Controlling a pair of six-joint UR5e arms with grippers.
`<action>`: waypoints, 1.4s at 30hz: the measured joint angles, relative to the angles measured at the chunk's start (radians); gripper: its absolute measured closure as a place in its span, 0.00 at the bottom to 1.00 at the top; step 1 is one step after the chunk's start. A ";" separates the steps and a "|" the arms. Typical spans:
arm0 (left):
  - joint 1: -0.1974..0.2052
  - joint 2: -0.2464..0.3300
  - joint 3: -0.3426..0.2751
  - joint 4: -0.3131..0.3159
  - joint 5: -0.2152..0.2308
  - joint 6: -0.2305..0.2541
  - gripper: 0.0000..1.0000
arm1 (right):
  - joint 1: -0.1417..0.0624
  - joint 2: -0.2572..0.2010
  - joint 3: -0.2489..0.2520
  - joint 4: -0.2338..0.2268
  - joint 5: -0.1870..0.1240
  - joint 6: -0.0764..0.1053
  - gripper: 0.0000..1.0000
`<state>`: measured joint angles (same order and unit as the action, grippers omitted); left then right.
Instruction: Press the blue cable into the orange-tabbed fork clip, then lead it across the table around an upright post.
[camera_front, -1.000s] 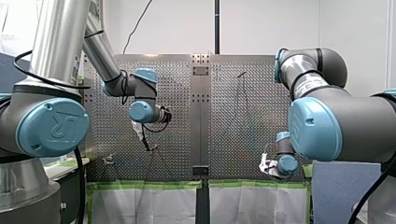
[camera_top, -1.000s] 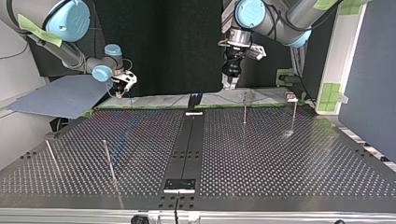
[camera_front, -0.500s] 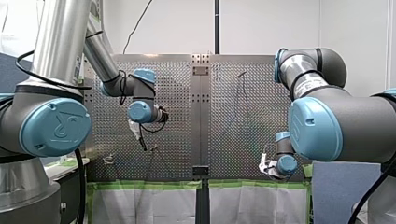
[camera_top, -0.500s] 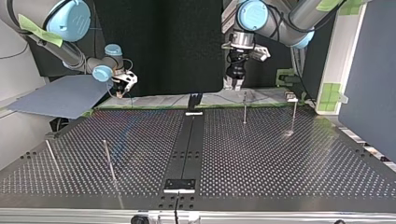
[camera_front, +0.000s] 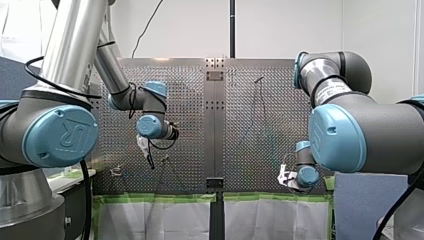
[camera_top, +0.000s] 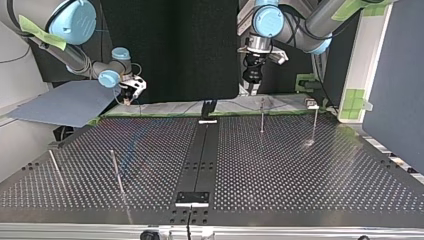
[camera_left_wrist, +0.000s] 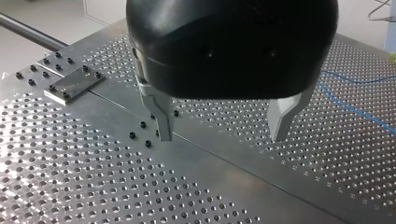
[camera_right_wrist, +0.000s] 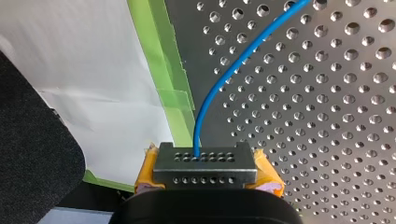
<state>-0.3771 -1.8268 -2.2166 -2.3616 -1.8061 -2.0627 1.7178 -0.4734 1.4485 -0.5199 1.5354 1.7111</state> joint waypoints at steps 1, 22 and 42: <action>0.000 -0.001 0.000 0.000 0.000 0.000 0.00 | 0.000 0.000 0.000 0.000 0.000 0.000 1.00; -0.008 -0.044 -0.027 0.034 -0.071 0.099 0.00 | 0.003 0.000 -0.001 0.000 -0.003 0.001 1.00; -0.007 -0.080 -0.065 0.178 -0.027 0.166 0.00 | 0.007 0.000 -0.002 0.001 -0.003 -0.002 1.00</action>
<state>-0.3836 -1.9063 -2.2811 -2.1838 -1.8331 -1.8970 1.7247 -0.4732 1.4468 -0.5187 1.5326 1.7091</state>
